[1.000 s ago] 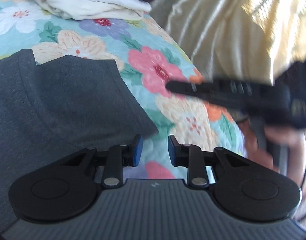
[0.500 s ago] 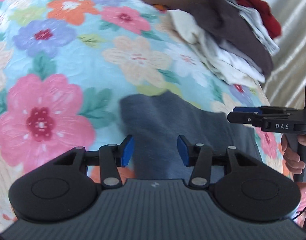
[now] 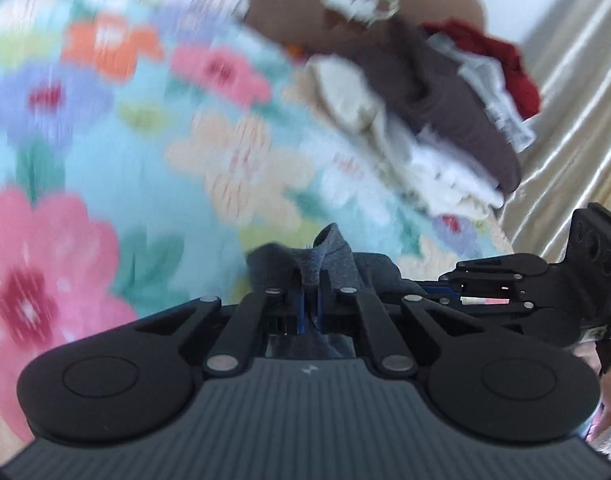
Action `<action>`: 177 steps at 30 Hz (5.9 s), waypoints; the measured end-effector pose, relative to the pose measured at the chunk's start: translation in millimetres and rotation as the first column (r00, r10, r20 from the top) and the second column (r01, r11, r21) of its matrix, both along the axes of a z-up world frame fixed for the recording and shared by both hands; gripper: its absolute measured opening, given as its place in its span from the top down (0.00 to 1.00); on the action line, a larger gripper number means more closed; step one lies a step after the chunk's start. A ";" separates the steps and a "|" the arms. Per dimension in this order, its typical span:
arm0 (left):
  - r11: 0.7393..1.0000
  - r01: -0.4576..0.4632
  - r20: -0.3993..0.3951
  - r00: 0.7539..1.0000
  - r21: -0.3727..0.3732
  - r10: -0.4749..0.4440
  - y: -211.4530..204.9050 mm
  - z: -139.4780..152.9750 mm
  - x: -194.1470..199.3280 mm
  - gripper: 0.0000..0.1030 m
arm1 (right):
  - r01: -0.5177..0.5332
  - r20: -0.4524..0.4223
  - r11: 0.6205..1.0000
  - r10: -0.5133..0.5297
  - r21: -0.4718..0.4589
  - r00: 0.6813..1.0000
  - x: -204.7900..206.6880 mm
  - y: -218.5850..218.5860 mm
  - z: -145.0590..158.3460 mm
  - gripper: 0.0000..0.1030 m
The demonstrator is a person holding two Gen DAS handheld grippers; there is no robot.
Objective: Fold clothes
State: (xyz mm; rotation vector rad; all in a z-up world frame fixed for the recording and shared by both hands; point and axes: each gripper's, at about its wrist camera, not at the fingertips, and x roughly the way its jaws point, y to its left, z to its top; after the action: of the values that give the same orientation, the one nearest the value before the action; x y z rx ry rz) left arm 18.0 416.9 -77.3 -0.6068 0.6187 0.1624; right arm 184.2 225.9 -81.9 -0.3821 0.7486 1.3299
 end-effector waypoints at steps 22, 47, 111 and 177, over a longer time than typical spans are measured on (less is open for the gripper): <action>0.998 0.048 -0.297 0.954 0.051 -0.031 -107.1 -28.7 -111.1 0.40 | 0.433 -0.257 0.901 -0.421 -0.011 0.870 -92.1 -184.8 18.8 0.45; 0.973 0.124 -0.101 0.984 -0.196 -0.145 -187.8 -10.9 -224.9 0.96 | 0.344 -0.505 0.932 -0.244 0.112 0.828 -208.4 -279.1 -16.3 0.86; 0.998 -0.009 -0.230 0.973 -0.055 -0.004 -146.1 -18.4 -68.5 0.60 | 0.845 -0.416 0.511 -0.742 0.157 0.525 -74.7 -208.5 -31.8 0.90; 0.916 0.372 -0.208 0.894 -0.149 -0.397 -65.5 11.6 108.7 0.40 | 0.322 -0.278 0.943 -0.289 0.080 0.916 -55.5 -141.1 -20.7 0.38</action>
State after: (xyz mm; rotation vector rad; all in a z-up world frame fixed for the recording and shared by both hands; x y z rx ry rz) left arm 126.6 351.4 -65.7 -0.5583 0.9708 -0.1772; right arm 128.8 84.8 -102.6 0.0170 0.9004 1.1317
